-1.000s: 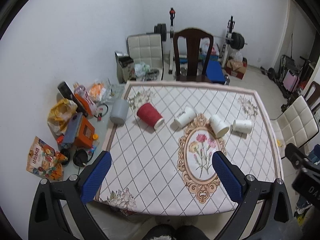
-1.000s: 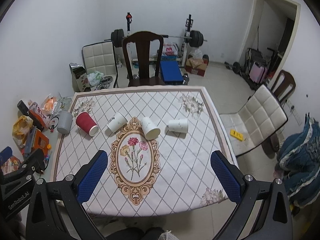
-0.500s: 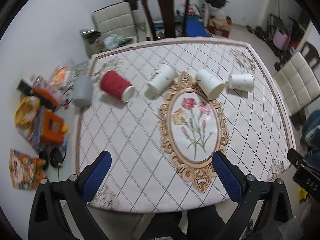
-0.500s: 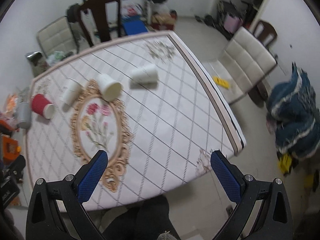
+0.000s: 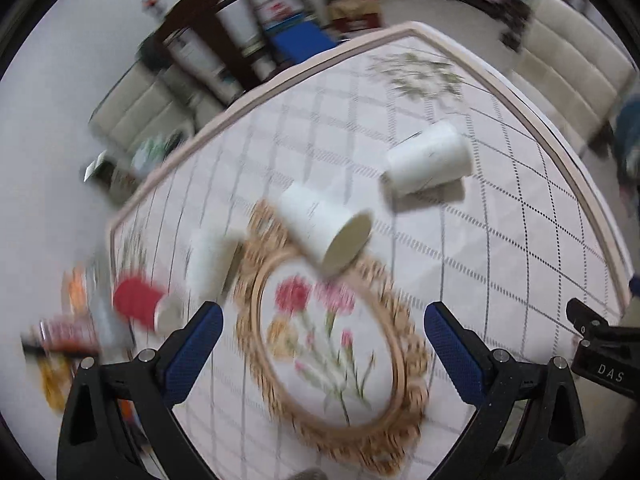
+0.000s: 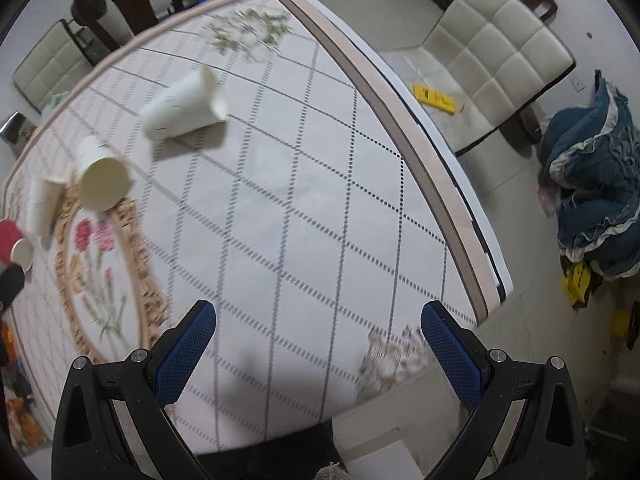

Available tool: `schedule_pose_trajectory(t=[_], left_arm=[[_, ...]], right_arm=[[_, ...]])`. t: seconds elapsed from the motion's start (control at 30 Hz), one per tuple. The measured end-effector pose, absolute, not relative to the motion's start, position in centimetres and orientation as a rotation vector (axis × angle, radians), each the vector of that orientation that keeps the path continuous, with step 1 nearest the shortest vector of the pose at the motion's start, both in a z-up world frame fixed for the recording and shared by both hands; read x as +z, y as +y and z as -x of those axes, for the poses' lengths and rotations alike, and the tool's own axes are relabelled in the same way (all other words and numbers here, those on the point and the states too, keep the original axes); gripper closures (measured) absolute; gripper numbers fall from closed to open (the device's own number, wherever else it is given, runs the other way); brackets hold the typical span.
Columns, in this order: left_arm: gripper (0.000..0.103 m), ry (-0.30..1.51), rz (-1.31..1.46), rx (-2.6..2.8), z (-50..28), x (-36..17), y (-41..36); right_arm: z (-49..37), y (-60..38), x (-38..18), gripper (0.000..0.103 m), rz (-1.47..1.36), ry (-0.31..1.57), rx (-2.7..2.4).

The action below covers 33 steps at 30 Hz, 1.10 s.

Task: Flip cup upright
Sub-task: 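Reach the left tool to a white paper cup lying on its side and grasp it, then lift the white cup with the left tool, rotate it rim-up, lower onto table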

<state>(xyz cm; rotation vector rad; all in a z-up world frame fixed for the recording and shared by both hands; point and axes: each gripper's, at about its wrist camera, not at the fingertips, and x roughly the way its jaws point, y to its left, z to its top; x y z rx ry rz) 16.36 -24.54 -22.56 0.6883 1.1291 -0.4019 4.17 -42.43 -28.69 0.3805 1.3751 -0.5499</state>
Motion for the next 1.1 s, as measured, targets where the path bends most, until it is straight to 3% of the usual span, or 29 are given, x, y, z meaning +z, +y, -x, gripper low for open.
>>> schedule_pose_trajectory(t=[0.23,0.27,0.37,0.77,0.9,1.1], left_arm=[[0.001,1.077,-0.960,-0.562,-19.7,-26.8,-32.2],[0.002,1.071,-0.990,-0.582,-20.1,-27.4,-33.0],[0.020,1.071,-1.071,-0.633,-21.0,-29.1,-34.9],[0.024,1.091,-1.265,-0.742,-22.0,-35.0,-38.7],[0.039,1.082,-1.290,-0.759,-21.8,-35.9,-39.3],[0.042,1.052,-1.282,-0.765,-21.4,-35.9,-39.7]], right_arm=[[-8.0,-47.1,-32.7,0.000,-0.403,1.426,-0.563],[-8.4,-47.6,-33.1,0.000,-0.408,1.432,-0.569],[-9.4,-49.4,-34.3,0.000,-0.434,1.446,-0.587],[-10.8,-54.4,-37.1,0.000,-0.470,1.485,-0.628],[-11.0,-55.1,-37.7,0.000,-0.475,1.490,-0.633],[-10.7,-55.3,-37.8,0.000,-0.473,1.491,-0.642]])
